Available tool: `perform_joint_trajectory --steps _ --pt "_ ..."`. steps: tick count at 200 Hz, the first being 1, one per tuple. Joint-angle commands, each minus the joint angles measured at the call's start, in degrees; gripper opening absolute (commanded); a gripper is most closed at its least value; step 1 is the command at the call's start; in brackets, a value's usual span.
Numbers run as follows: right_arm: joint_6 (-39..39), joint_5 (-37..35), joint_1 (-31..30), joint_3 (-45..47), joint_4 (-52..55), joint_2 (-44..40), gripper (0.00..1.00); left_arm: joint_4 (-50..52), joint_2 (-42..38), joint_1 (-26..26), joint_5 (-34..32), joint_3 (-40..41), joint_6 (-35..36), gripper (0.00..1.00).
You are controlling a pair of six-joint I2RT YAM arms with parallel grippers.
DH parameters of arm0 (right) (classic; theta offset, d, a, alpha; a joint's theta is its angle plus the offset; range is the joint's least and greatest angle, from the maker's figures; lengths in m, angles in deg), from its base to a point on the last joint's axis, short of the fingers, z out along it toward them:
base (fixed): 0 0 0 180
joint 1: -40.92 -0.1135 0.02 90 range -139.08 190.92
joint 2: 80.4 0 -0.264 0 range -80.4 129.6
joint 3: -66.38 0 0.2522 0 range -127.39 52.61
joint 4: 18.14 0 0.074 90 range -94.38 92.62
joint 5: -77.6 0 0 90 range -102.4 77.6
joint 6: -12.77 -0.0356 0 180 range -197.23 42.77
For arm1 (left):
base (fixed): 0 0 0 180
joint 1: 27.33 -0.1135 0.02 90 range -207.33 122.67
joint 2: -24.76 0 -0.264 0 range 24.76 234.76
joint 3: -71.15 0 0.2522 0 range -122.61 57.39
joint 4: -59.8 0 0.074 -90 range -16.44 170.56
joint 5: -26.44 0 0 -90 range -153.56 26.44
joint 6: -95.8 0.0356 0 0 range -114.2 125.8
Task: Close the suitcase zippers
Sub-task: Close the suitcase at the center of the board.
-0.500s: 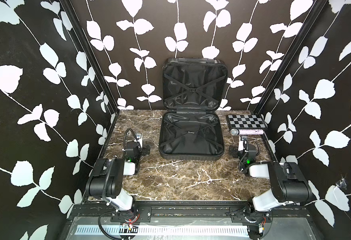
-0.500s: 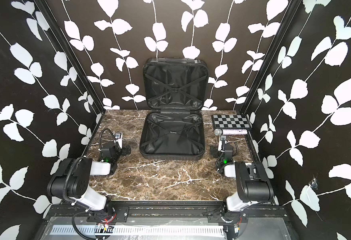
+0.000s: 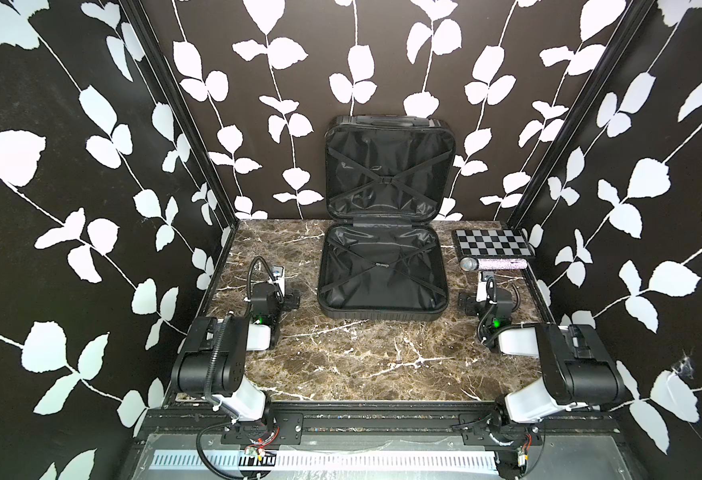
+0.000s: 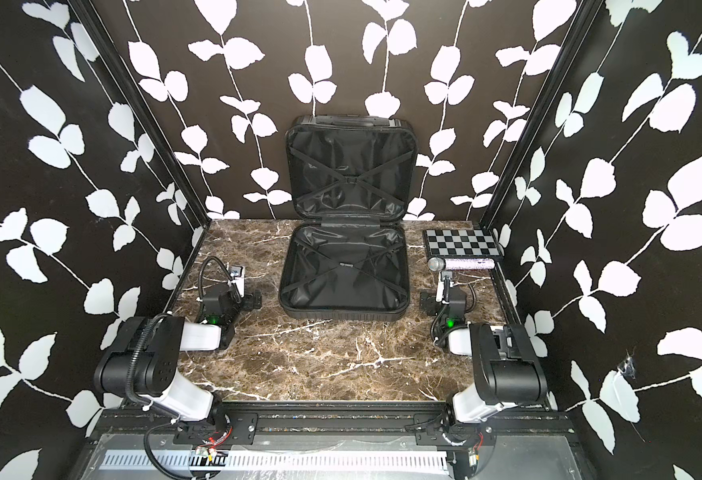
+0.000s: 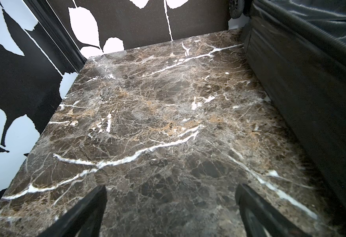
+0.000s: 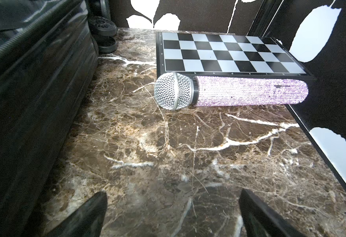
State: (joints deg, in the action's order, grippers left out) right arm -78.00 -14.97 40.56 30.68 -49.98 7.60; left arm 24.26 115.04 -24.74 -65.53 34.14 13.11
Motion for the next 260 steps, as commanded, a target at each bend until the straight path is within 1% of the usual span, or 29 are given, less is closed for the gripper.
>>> perform_joint_trajectory --steps 1,84,97,105,112,124,135,147,166,182,203,212,221,232,245,260 --pt "0.7 -0.4 -0.1 -1.2 -2.2 -0.6 0.99 0.0 -1.3 0.1 0.5 -0.6 -0.2 1.00" --pt "0.6 -0.6 -0.1 -1.0 -2.5 -0.7 0.98 -0.3 -1.5 0.2 0.4 -0.4 -0.2 1.00" --pt "-1.2 -4.6 -0.1 -1.2 -2.2 -2.1 0.99 -0.6 -2.3 0.1 -1.0 -0.5 -0.3 1.00" --pt "-2.1 -7.3 -0.1 -2.0 1.5 -4.6 0.99 1.8 -4.2 0.1 -1.8 -0.9 -0.8 1.00" --pt "-2.4 -8.7 -0.1 -3.4 6.4 -7.2 0.99 6.1 -6.5 0.1 -2.8 -1.9 -1.4 1.00" --pt "-2.6 -8.8 -0.1 -6.5 16.2 -11.7 0.99 15.7 -11.0 0.1 -5.3 -4.6 -3.3 1.00" --pt "-2.6 -8.6 -0.1 -8.9 20.9 -14.6 0.99 22.3 -14.3 0.1 -7.7 -6.7 -5.8 1.00" --pt "-2.9 -8.8 -0.1 -11.0 25.0 -17.5 0.99 28.6 -17.6 0.1 -7.9 -8.6 -7.9 1.00" --pt "-4.9 -9.2 -0.1 -14.0 28.8 -20.9 0.99 38.7 -21.3 0.1 -4.3 -12.4 -11.8 1.00" --pt "-6.3 -7.9 -0.1 -17.8 32.7 -22.4 0.99 48.6 -22.4 0.1 -0.6 -16.9 -16.3 0.99" --pt "-7.1 -3.9 -0.1 -24.9 38.2 -21.6 0.98 58.6 -21.4 0.2 9.0 -21.7 -20.7 0.99" --pt "-7.6 -1.9 -0.1 -28.5 40.1 -20.5 0.98 61.3 -20.7 0.2 14.0 -23.1 -21.9 0.97" --pt "-7.8 0.0 -0.1 -32.1 41.1 -19.0 0.98 63.4 -19.9 0.4 18.1 -24.1 -22.8 0.92" --pt "-7.9 2.6 -0.1 -36.1 41.7 -17.1 0.99 65.6 -19.1 0.8 21.9 -25.2 -24.2 0.87" --pt "-8.0 6.1 -0.1 -41.2 42.3 -13.7 0.99 65.8 -18.2 1.7 26.5 -25.5 -25.4 0.83" --pt "-8.1 10.0 -0.1 -47.9 44.8 -8.9 0.99 65.7 -16.7 2.9 29.4 -26.0 -26.3 0.77"
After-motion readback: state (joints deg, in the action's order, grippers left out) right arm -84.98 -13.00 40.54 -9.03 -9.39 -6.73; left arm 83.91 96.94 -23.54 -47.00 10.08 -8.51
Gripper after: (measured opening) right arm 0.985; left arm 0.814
